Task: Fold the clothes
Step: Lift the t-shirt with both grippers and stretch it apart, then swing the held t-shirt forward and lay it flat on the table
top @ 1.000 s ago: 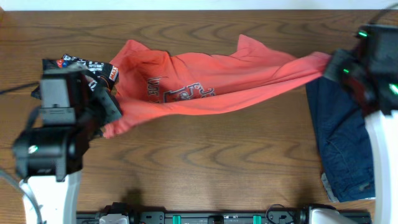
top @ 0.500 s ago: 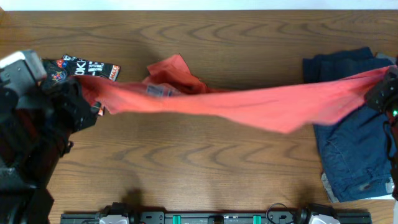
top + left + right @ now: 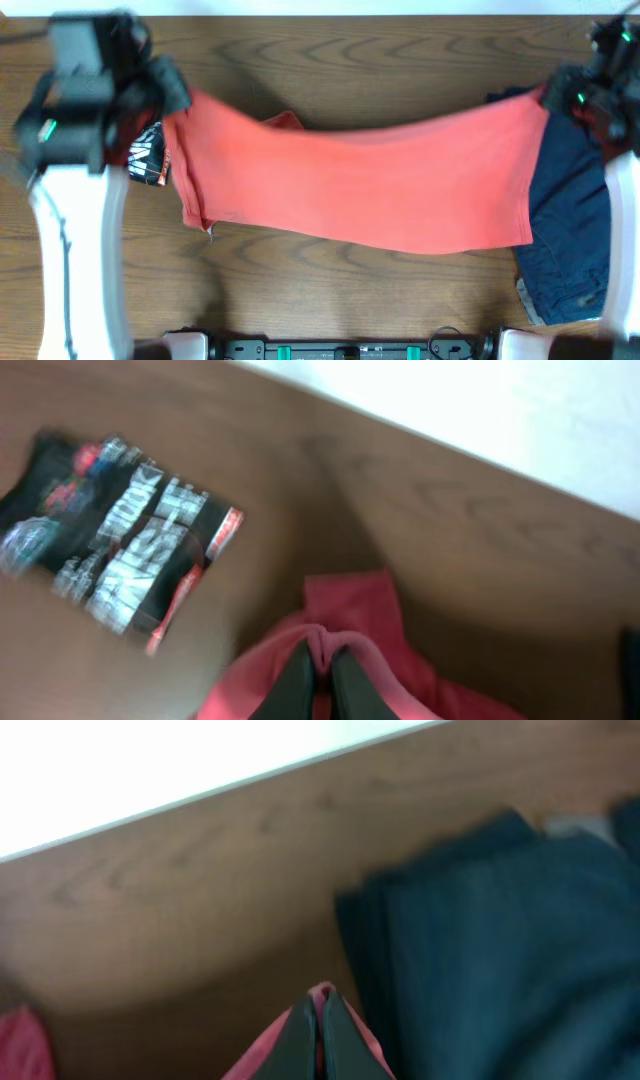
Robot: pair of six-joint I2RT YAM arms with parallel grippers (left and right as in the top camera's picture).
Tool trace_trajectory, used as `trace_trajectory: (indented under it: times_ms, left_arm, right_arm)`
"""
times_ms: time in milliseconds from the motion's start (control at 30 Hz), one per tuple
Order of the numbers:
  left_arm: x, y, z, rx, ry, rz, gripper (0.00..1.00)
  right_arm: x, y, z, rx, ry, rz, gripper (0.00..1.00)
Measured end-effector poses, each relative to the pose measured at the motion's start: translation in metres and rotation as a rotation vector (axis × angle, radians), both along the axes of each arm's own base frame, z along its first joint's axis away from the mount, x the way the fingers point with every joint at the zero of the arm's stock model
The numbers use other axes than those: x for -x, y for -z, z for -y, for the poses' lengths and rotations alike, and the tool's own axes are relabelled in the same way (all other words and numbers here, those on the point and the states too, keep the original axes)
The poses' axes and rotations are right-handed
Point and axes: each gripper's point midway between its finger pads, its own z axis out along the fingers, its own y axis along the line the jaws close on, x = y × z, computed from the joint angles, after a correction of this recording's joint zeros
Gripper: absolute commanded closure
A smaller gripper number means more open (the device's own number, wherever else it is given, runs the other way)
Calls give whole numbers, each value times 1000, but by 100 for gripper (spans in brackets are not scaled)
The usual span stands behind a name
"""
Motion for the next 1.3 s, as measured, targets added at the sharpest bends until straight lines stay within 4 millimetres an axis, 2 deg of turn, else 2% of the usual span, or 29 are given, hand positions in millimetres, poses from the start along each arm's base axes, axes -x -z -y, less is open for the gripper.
trace_trajectory:
  times_ms: [33,100,200,267,333,367,400,433,467,533,600,667,700,767,833,933,1000,1100,1200,1300]
  left_arm:
    - [-25,8,0,-9,8,22,94]
    - [-55,18,0,-15,16,59,94]
    - [-97,16,0,-23,22,166,94]
    - [-111,2,0,-28,24,245,94]
    - [-119,-32,-1,-32,24,344,94]
    - [-121,-53,-2,-33,21,393,94]
    - [-119,-84,-4,-35,16,464,94]
    - [-117,-106,-5,-36,14,514,94]
    - [-111,-137,-9,-39,6,579,94]
    - [-92,-182,-17,-47,-11,663,94]
    - [-66,-210,-25,-54,-30,693,94]
    - [-39,-220,-29,-59,-44,676,94]
    - [-32,-219,-29,-58,-44,658,94]
    - [-14,-203,-27,-47,-34,567,94]
    - [1,-166,-22,-27,-16,407,94]
    - [19,-104,-18,3,-2,146,94]
    - [30,-63,-16,19,0,-30,94]
    - [50,-7,-13,44,2,-282,94]
    - [72,32,-10,64,4,-475,94]
    - [83,60,-9,74,2,-583,94]
  right_arm:
    - [-16,3,2,-14,8,30,99]
    - [-39,5,3,-41,17,87,99]
    - [-66,-17,3,-87,28,232,99]
    - [-73,-40,2,-110,31,314,99]
    - [-77,-72,3,-118,38,386,99]
    - [-77,-88,3,-120,40,420,99]
    - [-75,-110,4,-117,50,451,99]
    - [-73,-125,5,-112,55,477,99]
    - [-69,-141,7,-103,63,499,99]
    - [-58,-173,10,-79,84,539,99]
    - [-42,-195,13,-53,110,558,99]
    - [-27,-202,16,-25,136,540,99]
    - [-22,-201,18,-14,145,524,99]
    - [-13,-188,20,4,159,452,99]
    - [-4,-161,21,15,167,338,99]
    - [13,-110,19,17,164,114,99]
    - [31,-70,14,13,154,-68,99]
    - [52,-30,6,9,127,-262,99]
    - [77,4,-2,3,97,-441,99]
    - [107,35,-7,-11,80,-618,99]
